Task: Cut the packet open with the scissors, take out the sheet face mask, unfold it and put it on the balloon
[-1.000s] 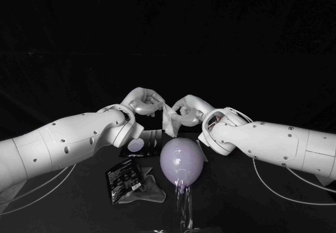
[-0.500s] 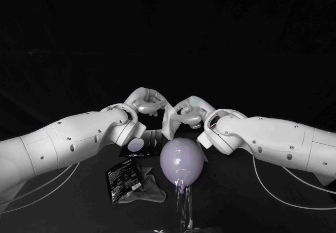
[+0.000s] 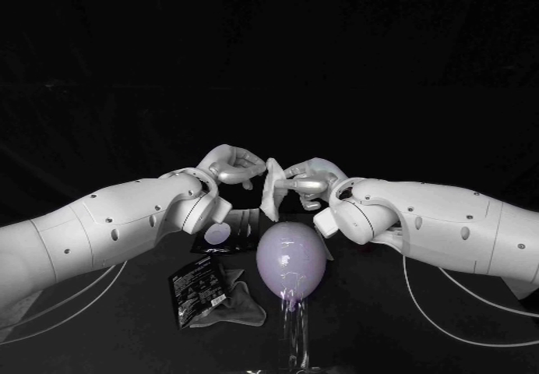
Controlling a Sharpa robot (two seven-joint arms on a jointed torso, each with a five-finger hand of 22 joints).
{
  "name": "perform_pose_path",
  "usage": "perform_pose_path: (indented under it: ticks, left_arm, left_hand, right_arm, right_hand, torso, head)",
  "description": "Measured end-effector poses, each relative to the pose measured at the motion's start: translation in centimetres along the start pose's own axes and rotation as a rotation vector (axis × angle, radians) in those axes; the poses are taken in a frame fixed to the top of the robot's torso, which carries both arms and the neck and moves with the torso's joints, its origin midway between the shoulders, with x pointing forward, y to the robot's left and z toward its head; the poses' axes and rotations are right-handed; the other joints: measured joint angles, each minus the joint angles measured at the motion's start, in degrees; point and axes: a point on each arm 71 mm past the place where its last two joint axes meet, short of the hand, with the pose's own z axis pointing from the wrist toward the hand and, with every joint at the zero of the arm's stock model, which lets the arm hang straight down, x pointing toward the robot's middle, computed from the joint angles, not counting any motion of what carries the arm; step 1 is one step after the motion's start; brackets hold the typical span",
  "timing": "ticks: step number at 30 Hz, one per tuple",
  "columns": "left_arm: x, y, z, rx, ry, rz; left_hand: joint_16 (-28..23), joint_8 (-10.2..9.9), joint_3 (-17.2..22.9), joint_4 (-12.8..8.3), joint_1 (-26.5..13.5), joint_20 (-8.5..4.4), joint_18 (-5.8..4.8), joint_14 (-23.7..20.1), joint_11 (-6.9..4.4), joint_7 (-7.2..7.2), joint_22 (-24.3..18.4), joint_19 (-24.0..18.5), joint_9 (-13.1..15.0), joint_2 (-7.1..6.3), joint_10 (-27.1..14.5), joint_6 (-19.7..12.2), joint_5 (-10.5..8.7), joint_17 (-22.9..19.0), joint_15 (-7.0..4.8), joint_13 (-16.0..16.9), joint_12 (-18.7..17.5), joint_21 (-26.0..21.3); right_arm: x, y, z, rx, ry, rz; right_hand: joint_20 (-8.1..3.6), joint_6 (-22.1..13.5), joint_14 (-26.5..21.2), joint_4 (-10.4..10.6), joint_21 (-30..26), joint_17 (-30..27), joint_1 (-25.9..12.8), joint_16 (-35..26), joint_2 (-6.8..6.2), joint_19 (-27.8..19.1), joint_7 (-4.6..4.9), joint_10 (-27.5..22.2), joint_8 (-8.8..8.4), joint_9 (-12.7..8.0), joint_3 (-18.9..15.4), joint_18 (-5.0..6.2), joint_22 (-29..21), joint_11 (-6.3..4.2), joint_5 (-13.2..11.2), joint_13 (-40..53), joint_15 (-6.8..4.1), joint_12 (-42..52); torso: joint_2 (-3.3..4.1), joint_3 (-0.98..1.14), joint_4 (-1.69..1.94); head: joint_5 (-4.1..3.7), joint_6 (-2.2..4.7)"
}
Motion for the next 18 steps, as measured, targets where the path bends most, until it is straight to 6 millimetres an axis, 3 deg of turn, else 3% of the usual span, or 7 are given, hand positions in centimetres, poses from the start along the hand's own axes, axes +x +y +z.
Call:
perform_pose_path:
  ticks: [8, 13, 15, 18]
  left_arm:
    - [-1.4, 1.1, 0.0, -0.052, -0.025, -0.054]
    - [-2.3, 1.6, -0.4, -0.07, -0.046, -0.092]
    - [-2.5, 1.7, -0.7, -0.067, -0.053, -0.104]
    - [-2.7, 1.7, -1.2, -0.051, -0.059, -0.12]
  left_hand:
    - [-2.8, -3.0, -2.6, 2.3, -0.6, 0.65, 0.0, 0.0, 0.93, -0.49, -2.6, 0.6, -2.4, -0.6, -0.7, -3.0, 0.0, -2.7, 0.0, -3.7, -6.6, -4.1]
    - [-3.5, -3.7, -7.4, 4.3, -0.9, 1.15, -0.01, 0.2, 1.2, -0.79, -4.1, 1.2, -3.1, -0.85, -1.8, -4.5, 0.0, -3.6, 0.23, -3.8, -8.7, -6.4]
    - [-3.8, -3.7, -8.6, 4.7, -0.5, 1.24, -0.02, 0.2, 1.2, -0.79, -4.6, 1.2, -3.2, -0.48, -1.8, -4.5, 0.0, -3.8, 0.23, -3.7, -8.7, -6.9]
    - [-4.0, -0.6, -9.1, 4.6, 0.6, 1.24, -0.03, -0.1, 0.99, -0.49, -5.0, 1.2, -2.1, 0.65, 0.8, 0.8, 0.0, -4.0, 0.67, -3.0, -7.0, -7.5]
  right_arm:
    - [-0.3, -0.3, -0.4, 0.022, 0.006, 0.087]
    - [-0.5, -0.4, -0.4, 0.026, 0.001, 0.112]
    - [-0.7, -0.4, -0.3, 0.027, -0.005, 0.12]
    - [-0.8, -0.5, -0.2, 0.028, -0.013, 0.127]
  right_hand:
    - [-0.2, -0.2, 0.0, -0.2, 0.0, 0.0, -0.2, 0.0, 0.07, -0.2, -0.01, 0.0, 0.0, 0.0, 0.2, -0.01, 0.0, 0.01, 0.0, 0.0, 0.0, 0.0]
    - [-0.2, -0.2, 0.0, -0.2, 0.0, 0.0, -0.2, 0.0, 0.07, -0.2, 0.02, 0.0, 0.0, 0.0, 0.2, -0.01, 0.0, 0.01, 0.0, 0.0, 0.0, 0.0]
    - [-0.2, -0.4, 0.0, -0.2, 0.0, 0.0, -0.2, 0.0, 0.06, -0.2, -0.03, 0.0, 0.01, 0.0, 0.2, -0.02, 0.0, 0.01, 0.0, 0.1, 0.0, 0.0]
    - [-0.2, -0.4, 0.0, -0.2, 0.0, 0.0, -0.4, 0.0, -0.07, -0.2, 0.0, 0.0, 0.02, 0.1, 0.2, -0.02, 0.0, 0.02, 0.0, 0.1, 0.01, 0.0]
  torso:
    - [-0.03, 0.02, -0.02]
    - [-0.03, 0.03, -0.07]
    - [-0.03, 0.02, -0.07]
    - [-0.01, 0.02, -0.07]
  head:
    - [-0.12, 0.14]
    - [-0.21, 0.25]
    - [-0.28, 0.3]
    - [-0.31, 0.32]
